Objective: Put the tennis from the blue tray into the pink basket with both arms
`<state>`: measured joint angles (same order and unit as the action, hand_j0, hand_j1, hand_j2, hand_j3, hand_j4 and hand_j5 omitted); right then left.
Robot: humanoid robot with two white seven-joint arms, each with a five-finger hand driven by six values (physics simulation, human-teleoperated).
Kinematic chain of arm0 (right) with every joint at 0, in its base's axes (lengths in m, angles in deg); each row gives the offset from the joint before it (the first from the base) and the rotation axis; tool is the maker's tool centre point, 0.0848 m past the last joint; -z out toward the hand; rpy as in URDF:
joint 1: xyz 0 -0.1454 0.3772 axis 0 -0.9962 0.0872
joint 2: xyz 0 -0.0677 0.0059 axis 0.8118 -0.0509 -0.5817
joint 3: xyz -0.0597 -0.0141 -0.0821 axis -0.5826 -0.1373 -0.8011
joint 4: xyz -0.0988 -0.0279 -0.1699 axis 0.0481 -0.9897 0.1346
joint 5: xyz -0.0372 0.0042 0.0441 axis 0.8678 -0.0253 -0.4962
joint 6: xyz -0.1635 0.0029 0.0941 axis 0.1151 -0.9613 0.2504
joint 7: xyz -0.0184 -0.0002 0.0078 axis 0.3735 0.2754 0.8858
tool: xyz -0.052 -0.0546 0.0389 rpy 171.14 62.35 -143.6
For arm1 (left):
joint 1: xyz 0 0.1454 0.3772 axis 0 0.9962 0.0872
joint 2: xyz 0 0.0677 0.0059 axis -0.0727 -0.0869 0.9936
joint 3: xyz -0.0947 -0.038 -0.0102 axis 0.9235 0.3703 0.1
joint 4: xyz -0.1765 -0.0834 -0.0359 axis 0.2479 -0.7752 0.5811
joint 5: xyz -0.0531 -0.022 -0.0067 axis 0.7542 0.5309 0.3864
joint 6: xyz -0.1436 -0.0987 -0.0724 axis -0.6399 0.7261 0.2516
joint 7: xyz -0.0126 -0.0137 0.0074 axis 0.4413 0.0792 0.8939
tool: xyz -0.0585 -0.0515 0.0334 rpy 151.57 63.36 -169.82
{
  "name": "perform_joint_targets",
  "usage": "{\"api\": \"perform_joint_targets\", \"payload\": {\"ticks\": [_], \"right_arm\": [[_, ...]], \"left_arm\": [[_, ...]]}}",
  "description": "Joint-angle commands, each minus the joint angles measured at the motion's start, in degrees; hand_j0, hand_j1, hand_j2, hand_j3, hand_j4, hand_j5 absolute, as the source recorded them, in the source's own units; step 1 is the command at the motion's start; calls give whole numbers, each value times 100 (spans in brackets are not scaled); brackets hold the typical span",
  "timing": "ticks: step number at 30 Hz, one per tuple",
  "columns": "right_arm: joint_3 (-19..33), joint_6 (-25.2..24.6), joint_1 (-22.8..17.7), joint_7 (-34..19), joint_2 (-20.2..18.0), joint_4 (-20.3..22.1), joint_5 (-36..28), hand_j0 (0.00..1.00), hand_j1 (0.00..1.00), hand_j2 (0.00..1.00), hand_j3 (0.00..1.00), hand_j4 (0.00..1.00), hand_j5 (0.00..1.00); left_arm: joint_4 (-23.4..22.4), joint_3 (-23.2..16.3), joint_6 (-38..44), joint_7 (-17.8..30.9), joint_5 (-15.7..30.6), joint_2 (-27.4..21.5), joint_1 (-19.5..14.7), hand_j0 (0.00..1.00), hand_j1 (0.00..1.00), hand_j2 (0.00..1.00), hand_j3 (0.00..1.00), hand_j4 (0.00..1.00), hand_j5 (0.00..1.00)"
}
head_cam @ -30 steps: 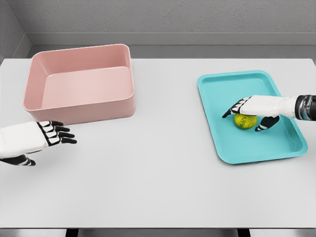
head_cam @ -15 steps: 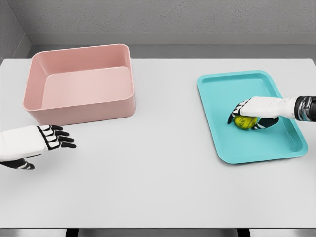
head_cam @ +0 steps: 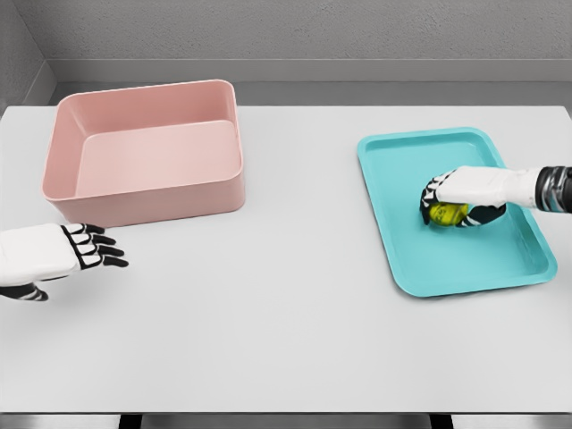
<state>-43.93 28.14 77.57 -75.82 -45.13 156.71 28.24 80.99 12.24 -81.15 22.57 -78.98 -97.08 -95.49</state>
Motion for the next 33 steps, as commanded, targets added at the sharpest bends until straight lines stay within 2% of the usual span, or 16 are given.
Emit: {"api": "perform_joint_targets", "payload": {"ticks": [1, 4, 7, 9, 12, 18, 22, 28, 30, 33], "right_arm": [[159, -17, 0, 2, -60, 181, -53, 42, 42, 42, 42, 42, 42], [370, -17, 0, -24, -113, 225, -71, 42, 42, 42, 42, 42, 42], [590, -17, -9, -42, -298, 699, -88, 42, 42, 42, 42, 42, 42], [590, -17, -9, -42, -412, 1138, -88, 42, 42, 42, 42, 42, 42], [563, -17, -44, -70, -535, 1754, -80, 42, 42, 42, 42, 42, 42], [510, -17, -62, -70, -491, 2615, -27, 40, 40, 40, 40, 40, 40], [502, -17, -62, -70, -421, 2844, -27, 40, 40, 40, 40, 40, 40], [458, -17, -26, -70, 168, 2844, -9, 39, 39, 39, 39, 39, 39], [449, -17, 0, -70, 379, 2844, -9, 39, 39, 39, 39, 39, 39], [238, -17, 44, -70, 651, 2844, 96, 39, 39, 39, 39, 39, 39]], "left_arm": [[2, 11, 7, 18, -95, 1, -18, 100, 100, 100, 100, 100, 100], [11, 11, 7, 18, -394, 45, -150, 100, 100, 100, 100, 100, 100], [-24, -15, 7, -8, -219, 71, -142, 100, 100, 100, 100, 100, 100], [-77, -165, 7, 0, 212, 106, -133, 100, 100, 100, 100, 100, 100], [-129, -182, 7, -8, 291, 115, -142, 100, 100, 100, 100, 100, 100], [-138, -182, 7, 0, 309, 124, -133, 100, 100, 100, 100, 100, 100], [-138, -182, 7, 0, 309, 150, -142, 100, 100, 100, 100, 100, 100], [-164, -182, 7, 0, 291, 203, -142, 100, 100, 100, 100, 100, 100], [-305, -182, 7, 0, 318, 194, -142, 100, 100, 100, 100, 100, 100], [-323, -182, 7, 0, 326, 185, -133, 100, 100, 100, 100, 100, 100]]}}
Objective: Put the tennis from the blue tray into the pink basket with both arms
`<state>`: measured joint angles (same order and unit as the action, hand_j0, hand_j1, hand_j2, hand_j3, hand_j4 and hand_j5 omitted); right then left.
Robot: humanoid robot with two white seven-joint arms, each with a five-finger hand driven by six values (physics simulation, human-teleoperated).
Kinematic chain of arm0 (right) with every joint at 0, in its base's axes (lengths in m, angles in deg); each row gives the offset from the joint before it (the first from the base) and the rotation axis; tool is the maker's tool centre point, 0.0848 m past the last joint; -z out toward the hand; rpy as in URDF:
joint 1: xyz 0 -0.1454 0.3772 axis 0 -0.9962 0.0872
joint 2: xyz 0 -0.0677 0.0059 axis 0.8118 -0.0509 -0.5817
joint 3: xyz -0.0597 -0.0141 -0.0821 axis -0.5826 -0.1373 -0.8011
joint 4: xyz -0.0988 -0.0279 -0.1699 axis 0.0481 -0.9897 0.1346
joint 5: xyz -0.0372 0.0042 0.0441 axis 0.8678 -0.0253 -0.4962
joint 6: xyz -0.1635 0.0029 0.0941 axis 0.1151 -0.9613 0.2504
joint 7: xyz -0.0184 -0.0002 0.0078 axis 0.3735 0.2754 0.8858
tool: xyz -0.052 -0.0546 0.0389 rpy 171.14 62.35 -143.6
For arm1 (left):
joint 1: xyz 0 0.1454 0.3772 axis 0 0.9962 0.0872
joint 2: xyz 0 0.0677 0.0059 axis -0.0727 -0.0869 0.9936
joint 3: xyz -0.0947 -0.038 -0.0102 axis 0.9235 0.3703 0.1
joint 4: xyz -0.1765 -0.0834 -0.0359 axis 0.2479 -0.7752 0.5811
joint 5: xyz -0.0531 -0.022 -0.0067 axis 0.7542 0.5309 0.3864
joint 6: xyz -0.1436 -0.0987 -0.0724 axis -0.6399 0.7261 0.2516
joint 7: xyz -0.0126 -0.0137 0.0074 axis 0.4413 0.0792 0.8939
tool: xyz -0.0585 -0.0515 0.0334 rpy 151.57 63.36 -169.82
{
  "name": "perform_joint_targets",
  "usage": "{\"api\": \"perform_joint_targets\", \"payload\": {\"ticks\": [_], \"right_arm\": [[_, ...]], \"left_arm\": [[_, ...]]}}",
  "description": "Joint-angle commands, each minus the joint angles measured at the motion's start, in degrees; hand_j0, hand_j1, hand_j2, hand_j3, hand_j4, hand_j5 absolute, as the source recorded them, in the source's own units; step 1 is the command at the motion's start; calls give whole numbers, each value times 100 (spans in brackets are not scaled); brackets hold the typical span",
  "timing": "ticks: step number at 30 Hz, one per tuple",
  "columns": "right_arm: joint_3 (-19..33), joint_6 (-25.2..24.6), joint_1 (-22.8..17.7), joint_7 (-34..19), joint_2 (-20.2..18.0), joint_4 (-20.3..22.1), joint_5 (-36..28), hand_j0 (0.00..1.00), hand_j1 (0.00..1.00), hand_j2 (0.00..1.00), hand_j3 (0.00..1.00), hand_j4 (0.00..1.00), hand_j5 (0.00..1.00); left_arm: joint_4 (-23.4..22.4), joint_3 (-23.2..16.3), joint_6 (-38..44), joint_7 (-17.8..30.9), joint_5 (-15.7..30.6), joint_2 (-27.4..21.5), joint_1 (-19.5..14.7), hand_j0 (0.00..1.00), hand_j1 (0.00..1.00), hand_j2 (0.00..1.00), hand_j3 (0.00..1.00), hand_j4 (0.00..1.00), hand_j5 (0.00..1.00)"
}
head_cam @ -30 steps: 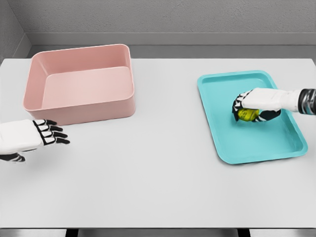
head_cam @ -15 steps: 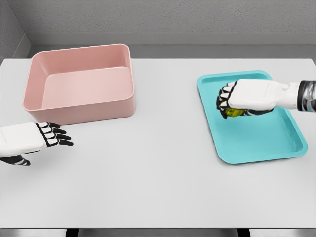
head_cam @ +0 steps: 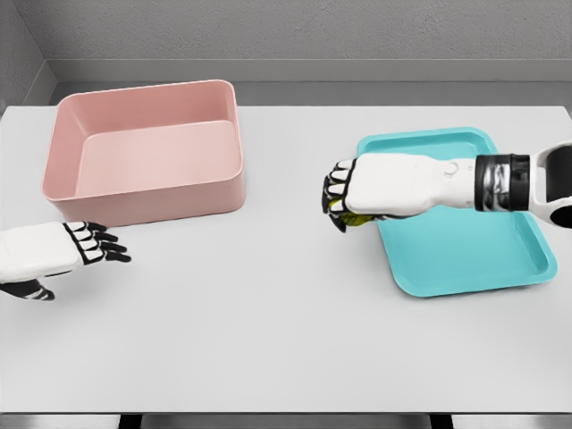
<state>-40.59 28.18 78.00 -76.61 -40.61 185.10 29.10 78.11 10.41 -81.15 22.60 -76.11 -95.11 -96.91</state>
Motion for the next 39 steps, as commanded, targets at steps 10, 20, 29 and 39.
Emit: {"api": "perform_joint_targets", "payload": {"ticks": [10, 20, 29, 39], "right_arm": [[-905, -21, 167, 10, 1183, 6, 590, 39, 39, 39, 39, 39, 39], [-1072, -21, 264, 10, 2220, -688, 1082, 39, 39, 39, 39, 39, 39], [-1300, -21, 343, 10, 2713, -873, 1214, 39, 39, 39, 39, 39, 39], [-1353, -21, 448, 10, 3627, -2148, 1583, 39, 39, 39, 39, 39, 39]], "left_arm": [[-43, 10, 7, -2, 75, -64, 0, 100, 100, 100, 100, 100, 100], [-35, 10, 7, -2, 75, -64, 0, 100, 100, 100, 100, 100, 100], [-35, 1, 7, -2, 75, -73, 0, 100, 100, 100, 100, 100, 100], [-43, 9, 7, -2, 66, -64, 0, 100, 100, 100, 100, 100, 100]]}}
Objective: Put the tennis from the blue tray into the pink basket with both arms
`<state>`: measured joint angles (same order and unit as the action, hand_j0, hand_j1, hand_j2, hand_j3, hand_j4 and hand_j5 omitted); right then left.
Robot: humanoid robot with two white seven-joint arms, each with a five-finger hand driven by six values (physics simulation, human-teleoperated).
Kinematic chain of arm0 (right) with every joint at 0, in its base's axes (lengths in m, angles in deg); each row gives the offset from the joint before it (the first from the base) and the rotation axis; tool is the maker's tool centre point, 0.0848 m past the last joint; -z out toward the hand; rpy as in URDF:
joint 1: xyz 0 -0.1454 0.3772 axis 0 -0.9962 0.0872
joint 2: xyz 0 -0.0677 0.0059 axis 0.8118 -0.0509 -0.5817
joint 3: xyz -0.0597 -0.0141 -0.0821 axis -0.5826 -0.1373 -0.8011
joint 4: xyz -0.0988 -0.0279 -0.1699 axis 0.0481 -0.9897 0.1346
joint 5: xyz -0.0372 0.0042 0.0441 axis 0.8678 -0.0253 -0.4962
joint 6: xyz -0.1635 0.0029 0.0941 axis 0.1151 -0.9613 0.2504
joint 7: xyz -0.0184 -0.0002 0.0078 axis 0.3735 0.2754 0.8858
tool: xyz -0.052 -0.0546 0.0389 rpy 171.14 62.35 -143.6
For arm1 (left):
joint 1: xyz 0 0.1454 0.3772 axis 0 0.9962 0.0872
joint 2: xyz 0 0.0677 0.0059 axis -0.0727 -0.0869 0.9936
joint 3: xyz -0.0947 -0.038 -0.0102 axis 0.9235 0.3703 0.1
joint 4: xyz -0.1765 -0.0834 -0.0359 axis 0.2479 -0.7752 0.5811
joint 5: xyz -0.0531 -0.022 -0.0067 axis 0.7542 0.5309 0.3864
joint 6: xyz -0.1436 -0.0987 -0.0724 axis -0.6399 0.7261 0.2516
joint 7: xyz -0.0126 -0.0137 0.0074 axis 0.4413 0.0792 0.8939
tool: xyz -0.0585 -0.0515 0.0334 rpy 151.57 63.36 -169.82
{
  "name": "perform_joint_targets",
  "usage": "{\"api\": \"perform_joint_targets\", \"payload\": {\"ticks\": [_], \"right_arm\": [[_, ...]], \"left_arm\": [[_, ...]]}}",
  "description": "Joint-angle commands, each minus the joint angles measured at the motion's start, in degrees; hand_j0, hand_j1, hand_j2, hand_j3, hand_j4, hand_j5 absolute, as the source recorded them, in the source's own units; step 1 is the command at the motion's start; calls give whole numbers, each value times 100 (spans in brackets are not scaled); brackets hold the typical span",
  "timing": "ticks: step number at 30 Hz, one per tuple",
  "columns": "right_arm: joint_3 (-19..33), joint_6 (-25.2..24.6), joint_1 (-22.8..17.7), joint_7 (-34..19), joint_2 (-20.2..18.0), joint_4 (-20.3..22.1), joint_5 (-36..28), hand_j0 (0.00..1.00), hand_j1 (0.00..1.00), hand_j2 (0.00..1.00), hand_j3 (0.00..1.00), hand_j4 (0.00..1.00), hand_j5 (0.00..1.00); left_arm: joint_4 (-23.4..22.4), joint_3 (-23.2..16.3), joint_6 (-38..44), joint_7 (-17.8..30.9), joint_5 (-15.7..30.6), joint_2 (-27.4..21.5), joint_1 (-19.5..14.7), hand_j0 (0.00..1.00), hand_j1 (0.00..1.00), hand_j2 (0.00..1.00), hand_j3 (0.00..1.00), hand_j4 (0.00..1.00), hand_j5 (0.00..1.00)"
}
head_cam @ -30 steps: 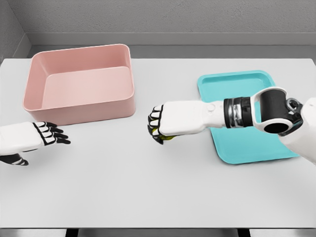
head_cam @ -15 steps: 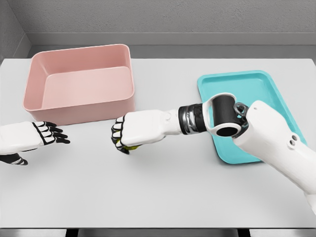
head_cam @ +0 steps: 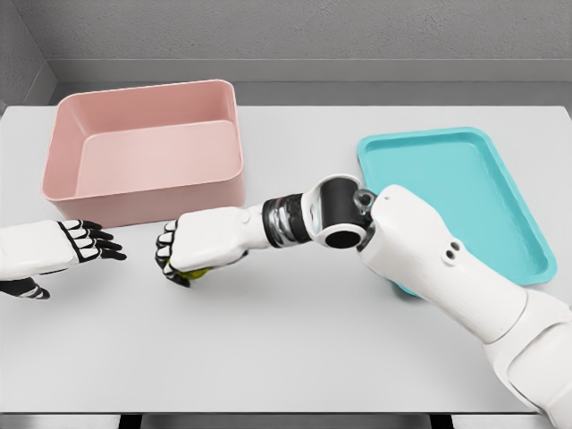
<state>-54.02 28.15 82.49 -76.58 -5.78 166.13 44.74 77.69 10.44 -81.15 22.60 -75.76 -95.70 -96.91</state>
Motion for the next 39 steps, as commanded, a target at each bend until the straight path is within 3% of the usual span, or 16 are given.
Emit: {"api": "perform_joint_targets", "payload": {"ticks": [1, 7, 14, 23, 24, 25, 26, 28, 32, 39], "right_arm": [[-19, -18, 0, 6, 179, -277, 19, 39, 39, 39, 39, 39, 39], [-142, -18, 0, 6, 346, -655, 107, 39, 39, 39, 39, 39, 39], [-292, -18, 0, 6, 636, -743, 125, 38, 38, 38, 38, 38, 38], [-300, -18, 9, 6, 645, -1016, 186, 39, 39, 39, 39, 39, 39], [-300, -18, 9, 6, 645, -1007, 186, 41, 41, 41, 41, 41, 41], [-292, -18, 9, 6, 645, -1007, 178, 52, 52, 52, 52, 52, 52], [-283, -18, 9, 6, 645, -1007, 186, 73, 73, 73, 73, 73, 73], [-256, -18, -9, 6, 645, -1016, 186, 88, 88, 88, 88, 88, 88], [-230, -18, -9, 6, 645, -1016, 195, 98, 98, 98, 98, 98, 98], [-221, -18, -18, 6, 645, -1007, 195, 99, 99, 99, 99, 99, 99]], "left_arm": [[-1, -2, 7, -2, 31, -14, 0, 100, 100, 100, 100, 100, 100], [-19, 6, 7, -2, 31, -14, 0, 100, 100, 100, 100, 100, 100], [-19, -2, 7, -2, 31, -14, 0, 100, 100, 100, 100, 100, 100], [-19, -2, 7, -2, 31, -22, 0, 100, 100, 100, 100, 100, 100], [-19, -2, 7, -2, 31, -22, 0, 100, 100, 100, 100, 100, 100], [-19, -2, 7, -2, 31, -22, 0, 100, 100, 100, 100, 100, 100], [-19, -2, 7, -2, 31, -22, 0, 100, 100, 100, 100, 100, 100], [-19, -2, 7, -2, 31, -22, 0, 100, 100, 100, 100, 100, 100], [-19, -2, 7, -2, 31, -22, 0, 100, 100, 100, 100, 100, 100], [-19, -2, 7, -2, 31, -22, 9, 100, 100, 100, 100, 100, 100]]}}
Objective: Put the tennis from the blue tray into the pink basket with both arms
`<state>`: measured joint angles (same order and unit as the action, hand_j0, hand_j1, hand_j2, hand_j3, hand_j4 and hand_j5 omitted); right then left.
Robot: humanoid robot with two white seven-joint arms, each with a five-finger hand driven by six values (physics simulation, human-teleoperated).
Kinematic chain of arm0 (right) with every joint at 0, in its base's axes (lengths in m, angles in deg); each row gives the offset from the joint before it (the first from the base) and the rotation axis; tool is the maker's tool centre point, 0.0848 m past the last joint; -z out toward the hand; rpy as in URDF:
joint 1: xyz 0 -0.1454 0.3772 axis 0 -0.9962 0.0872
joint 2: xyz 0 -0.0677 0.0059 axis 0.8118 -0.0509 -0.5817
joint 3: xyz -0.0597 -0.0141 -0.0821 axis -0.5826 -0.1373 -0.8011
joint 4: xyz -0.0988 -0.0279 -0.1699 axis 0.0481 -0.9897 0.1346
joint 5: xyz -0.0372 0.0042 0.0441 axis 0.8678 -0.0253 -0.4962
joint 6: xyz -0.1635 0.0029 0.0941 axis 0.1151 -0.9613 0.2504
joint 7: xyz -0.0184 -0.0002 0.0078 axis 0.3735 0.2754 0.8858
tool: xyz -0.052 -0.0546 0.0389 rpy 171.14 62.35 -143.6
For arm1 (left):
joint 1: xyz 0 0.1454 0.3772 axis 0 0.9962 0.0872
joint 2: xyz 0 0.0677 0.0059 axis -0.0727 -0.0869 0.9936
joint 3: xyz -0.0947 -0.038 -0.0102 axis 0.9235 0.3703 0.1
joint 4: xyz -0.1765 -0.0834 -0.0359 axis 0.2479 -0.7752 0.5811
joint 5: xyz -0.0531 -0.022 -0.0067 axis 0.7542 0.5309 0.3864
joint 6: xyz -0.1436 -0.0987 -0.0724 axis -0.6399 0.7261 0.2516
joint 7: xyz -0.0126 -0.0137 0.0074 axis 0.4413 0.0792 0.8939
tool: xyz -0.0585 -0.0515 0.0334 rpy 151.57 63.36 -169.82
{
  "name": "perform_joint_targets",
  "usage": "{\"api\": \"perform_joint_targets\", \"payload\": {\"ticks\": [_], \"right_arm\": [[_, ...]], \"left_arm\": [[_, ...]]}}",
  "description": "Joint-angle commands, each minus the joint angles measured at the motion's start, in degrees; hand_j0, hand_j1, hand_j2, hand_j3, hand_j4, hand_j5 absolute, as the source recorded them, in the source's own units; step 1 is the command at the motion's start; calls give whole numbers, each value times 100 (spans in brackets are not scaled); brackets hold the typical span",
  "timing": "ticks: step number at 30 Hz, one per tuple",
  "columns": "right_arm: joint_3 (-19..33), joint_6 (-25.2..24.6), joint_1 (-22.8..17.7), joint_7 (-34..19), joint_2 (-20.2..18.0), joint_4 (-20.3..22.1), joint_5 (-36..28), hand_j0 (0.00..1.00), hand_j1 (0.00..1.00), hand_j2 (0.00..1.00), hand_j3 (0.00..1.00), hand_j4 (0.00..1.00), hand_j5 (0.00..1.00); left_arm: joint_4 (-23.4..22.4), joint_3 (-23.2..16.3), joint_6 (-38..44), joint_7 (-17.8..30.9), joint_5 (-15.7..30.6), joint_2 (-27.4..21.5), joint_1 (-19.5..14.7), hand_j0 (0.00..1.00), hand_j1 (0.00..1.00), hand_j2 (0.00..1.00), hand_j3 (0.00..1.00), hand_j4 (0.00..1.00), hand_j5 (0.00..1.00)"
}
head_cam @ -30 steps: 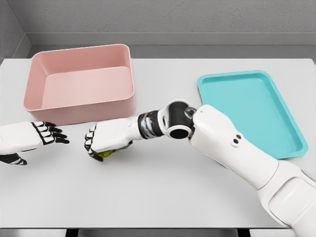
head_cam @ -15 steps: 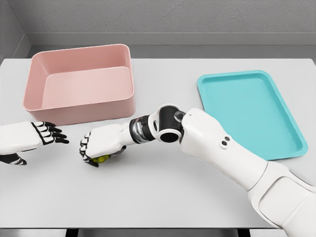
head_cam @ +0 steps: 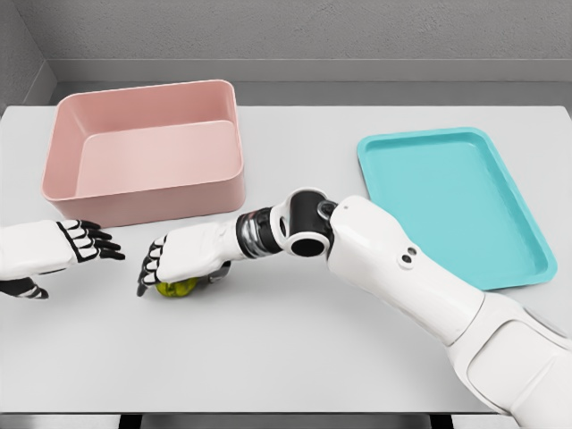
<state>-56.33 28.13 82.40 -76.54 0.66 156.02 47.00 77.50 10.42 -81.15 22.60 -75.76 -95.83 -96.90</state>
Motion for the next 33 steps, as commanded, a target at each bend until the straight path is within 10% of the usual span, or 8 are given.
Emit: {"api": "perform_joint_targets", "payload": {"ticks": [1, 22, 29, 33], "right_arm": [[10, -15, 0, 3, -7, 13, -31, 99, 99, 99, 99, 99, 99], [370, -15, 0, 3, -666, 979, -101, 99, 99, 99, 99, 99, 99], [880, -15, -9, 3, -1492, 2157, -127, 100, 100, 100, 100, 100, 100], [2110, -15, -228, 3, -2863, 2773, -997, 100, 100, 100, 100, 100, 100]], "left_arm": [[0, 0, 7, -2, 31, -10, 0, 100, 100, 100, 100, 100, 100], [-62, 8, 7, -2, 40, 26, 0, 100, 100, 100, 100, 100, 100], [-62, 0, 7, -2, 31, 61, 0, 100, 100, 100, 100, 100, 100], [-62, 0, 7, 7, -39, 307, -9, 100, 100, 100, 100, 100, 100]]}}
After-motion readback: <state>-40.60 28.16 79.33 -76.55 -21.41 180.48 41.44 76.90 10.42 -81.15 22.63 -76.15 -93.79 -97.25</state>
